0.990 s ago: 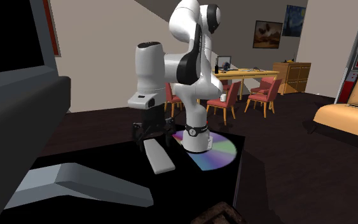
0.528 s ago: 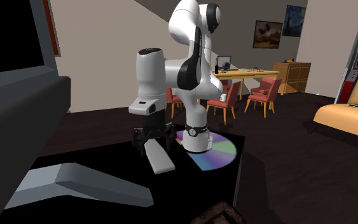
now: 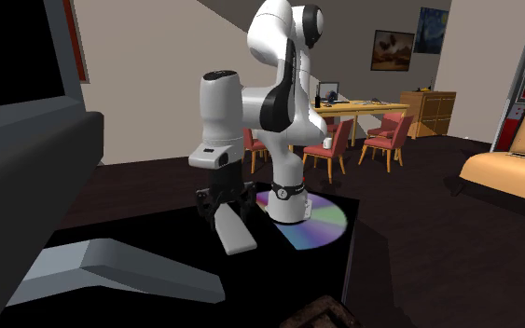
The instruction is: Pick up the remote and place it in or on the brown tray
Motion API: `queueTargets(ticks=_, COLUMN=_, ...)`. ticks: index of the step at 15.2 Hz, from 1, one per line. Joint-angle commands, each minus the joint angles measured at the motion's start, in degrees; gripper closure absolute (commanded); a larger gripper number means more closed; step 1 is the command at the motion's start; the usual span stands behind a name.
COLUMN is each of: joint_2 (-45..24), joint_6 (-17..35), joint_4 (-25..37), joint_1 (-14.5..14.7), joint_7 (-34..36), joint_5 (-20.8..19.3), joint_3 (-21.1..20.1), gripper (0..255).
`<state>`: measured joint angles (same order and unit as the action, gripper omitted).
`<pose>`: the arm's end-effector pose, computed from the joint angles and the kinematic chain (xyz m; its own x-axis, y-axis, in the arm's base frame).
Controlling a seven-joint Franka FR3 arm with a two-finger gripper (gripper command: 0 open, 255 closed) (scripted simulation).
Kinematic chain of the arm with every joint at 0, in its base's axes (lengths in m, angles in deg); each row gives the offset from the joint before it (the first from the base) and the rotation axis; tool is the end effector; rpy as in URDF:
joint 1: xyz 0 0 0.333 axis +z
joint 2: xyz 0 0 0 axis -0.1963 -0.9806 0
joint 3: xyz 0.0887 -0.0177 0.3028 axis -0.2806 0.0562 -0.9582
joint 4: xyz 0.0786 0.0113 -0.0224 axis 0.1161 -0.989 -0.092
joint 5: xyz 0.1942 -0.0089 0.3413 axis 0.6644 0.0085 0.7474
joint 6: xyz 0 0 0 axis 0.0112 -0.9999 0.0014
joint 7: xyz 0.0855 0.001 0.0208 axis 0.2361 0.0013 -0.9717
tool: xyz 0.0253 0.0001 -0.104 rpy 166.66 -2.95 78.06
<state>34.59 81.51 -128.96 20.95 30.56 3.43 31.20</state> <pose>0.3931 -0.0156 0.3275 0.6734 0.7392 0.0077 0.7393 -0.6734 -0.0081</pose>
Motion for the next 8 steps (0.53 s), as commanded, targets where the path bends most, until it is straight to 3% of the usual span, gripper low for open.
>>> queueTargets(ticks=1, joint_2=0.0, joint_6=0.0, joint_4=0.0, joint_1=0.0, joint_7=0.0, joint_5=0.0, joint_3=0.0, gripper=255)
queueTargets(ticks=5, joint_2=0.0, joint_6=0.0, joint_4=0.0, joint_1=0.0, joint_7=0.0, joint_5=0.0, joint_3=0.0, gripper=255)
queueTargets(ticks=8, joint_2=1.9, joint_6=-2.9, joint_4=1.0, joint_1=-0.1, joint_7=0.2, joint_5=-0.2, joint_3=-0.3, gripper=255)
